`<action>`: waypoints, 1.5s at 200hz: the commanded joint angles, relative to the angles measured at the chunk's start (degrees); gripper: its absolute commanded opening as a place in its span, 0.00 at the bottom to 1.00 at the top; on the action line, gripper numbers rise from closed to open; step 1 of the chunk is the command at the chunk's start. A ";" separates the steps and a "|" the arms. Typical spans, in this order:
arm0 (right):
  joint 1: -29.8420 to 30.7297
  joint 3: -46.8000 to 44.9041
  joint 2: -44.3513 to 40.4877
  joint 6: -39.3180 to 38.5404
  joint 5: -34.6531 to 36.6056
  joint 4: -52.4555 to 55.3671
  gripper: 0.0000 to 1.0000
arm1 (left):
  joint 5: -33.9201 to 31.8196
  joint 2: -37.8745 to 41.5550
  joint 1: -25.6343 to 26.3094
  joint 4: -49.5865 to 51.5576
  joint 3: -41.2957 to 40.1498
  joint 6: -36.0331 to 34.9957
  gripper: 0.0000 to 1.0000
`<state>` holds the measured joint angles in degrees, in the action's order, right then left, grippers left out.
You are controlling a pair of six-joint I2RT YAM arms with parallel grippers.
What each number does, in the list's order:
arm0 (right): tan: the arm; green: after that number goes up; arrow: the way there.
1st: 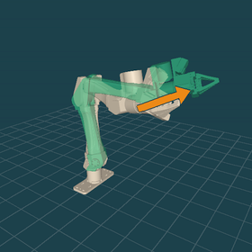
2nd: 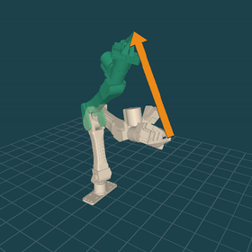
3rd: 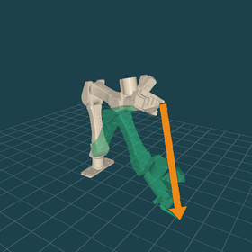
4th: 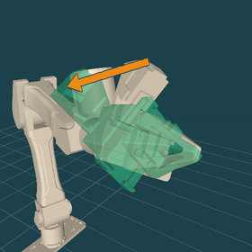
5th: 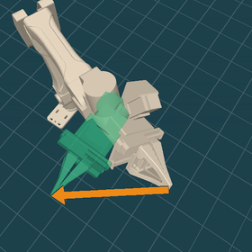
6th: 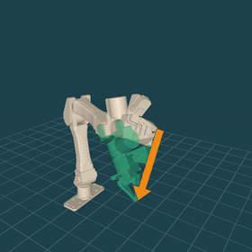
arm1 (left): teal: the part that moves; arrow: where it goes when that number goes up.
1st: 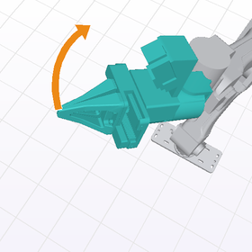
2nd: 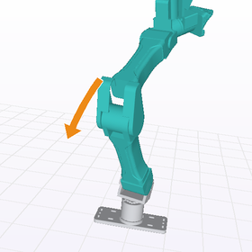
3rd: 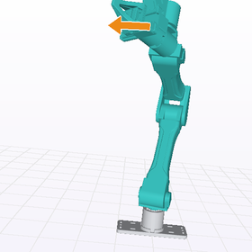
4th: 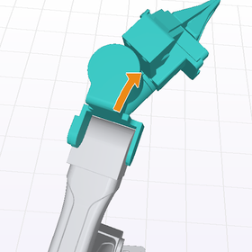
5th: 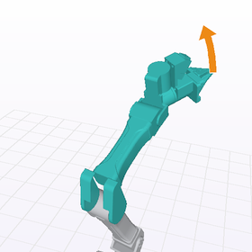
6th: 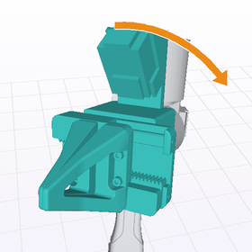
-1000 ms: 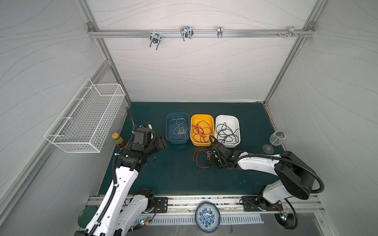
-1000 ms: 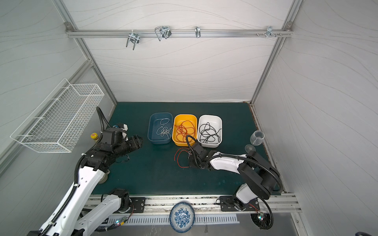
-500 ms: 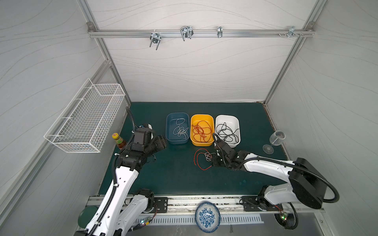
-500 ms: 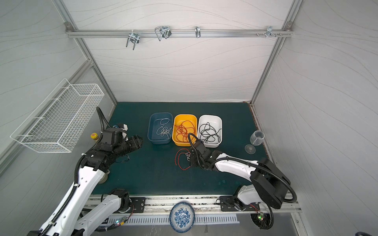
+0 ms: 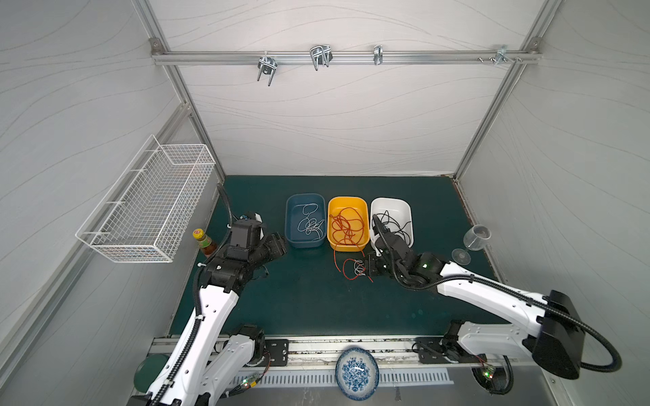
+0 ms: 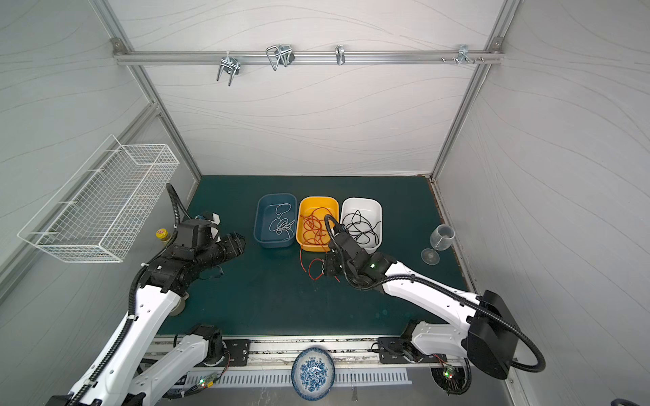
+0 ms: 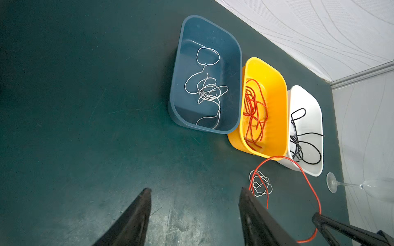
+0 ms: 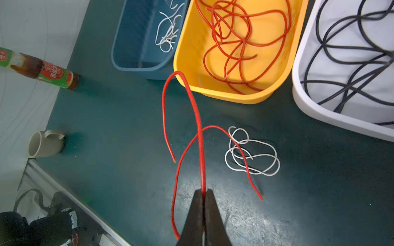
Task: Untangle and sort cables by color
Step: Pick up the cable from the center of the table, then place the cable in the container.
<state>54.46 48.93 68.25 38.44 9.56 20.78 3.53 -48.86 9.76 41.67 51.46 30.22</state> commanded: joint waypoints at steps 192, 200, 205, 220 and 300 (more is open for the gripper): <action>-12.40 19.28 3.21 -9.34 -7.78 6.06 0.00 | 0.29 -0.23 -0.36 -1.94 0.22 0.19 0.67; -13.46 19.87 4.60 -9.39 -8.77 5.57 0.00 | 0.34 -0.26 -0.35 -1.90 0.22 0.26 0.67; -14.17 20.23 5.48 -9.36 -9.42 5.21 0.00 | 0.34 -0.27 -0.35 -1.91 0.17 0.20 0.67; -16.15 21.30 8.55 -9.24 -11.18 4.07 0.00 | 0.25 -0.25 -0.30 -1.87 0.21 0.19 0.67; -19.59 29.87 25.34 -9.10 -14.76 -0.22 0.00 | -0.01 -0.27 -0.35 -1.94 0.22 0.15 0.67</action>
<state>35.11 75.83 90.70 30.02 -3.57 23.57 3.88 -49.15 9.74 41.67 51.46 30.22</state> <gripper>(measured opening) 0.048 0.667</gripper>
